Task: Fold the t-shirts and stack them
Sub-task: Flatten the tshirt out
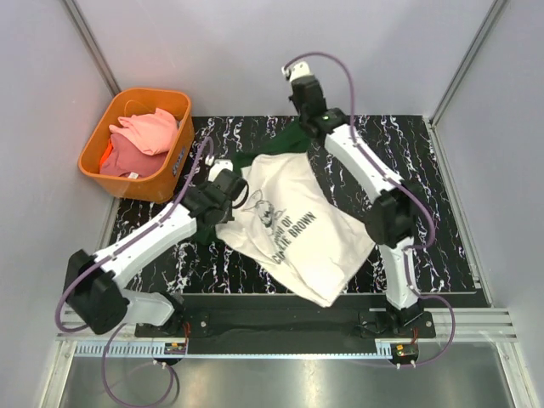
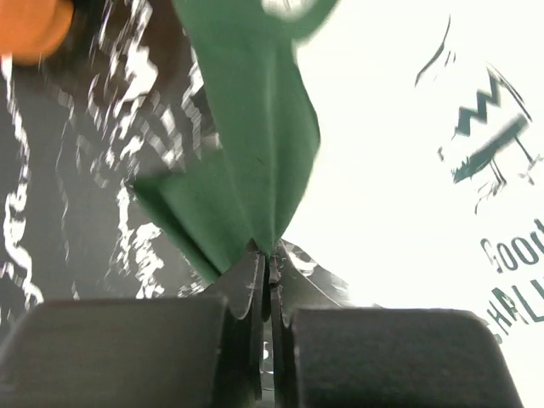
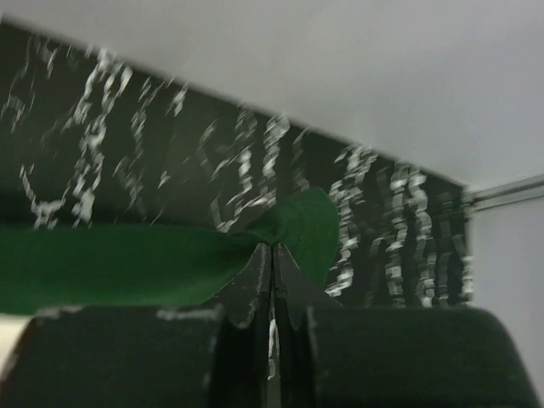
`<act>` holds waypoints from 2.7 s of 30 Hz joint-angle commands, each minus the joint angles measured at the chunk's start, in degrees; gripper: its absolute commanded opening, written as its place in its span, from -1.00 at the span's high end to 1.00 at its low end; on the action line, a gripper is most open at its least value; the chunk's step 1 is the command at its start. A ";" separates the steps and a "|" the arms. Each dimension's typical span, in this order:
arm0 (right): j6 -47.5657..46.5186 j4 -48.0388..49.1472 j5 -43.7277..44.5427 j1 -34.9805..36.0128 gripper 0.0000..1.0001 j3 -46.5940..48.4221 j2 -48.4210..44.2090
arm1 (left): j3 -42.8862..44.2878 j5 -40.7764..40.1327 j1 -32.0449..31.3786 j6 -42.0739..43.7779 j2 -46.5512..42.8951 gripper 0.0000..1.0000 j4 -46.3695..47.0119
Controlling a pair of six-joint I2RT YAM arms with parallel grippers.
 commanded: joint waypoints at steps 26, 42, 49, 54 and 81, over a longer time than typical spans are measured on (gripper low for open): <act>52.15 -22.08 -23.95 -12.12 -0.16 -58.93 -37.81 | 13.65 10.75 5.98 9.16 2.41 -0.26 -0.28; 52.06 -18.91 -30.18 -21.45 -0.31 -63.50 -30.44 | 30.35 18.22 17.57 19.44 32.28 -0.35 4.10; 50.66 -17.95 -32.29 -21.45 -0.36 -64.30 -25.87 | 38.42 16.90 23.55 18.66 44.86 -0.39 4.90; 49.69 -17.95 -30.45 -21.62 -0.36 -64.65 -24.11 | 44.06 18.05 24.61 16.46 51.80 -0.47 5.08; 47.14 -18.91 -29.04 -24.79 -0.06 -60.17 -18.84 | 57.96 24.72 27.60 12.33 64.30 -0.20 7.36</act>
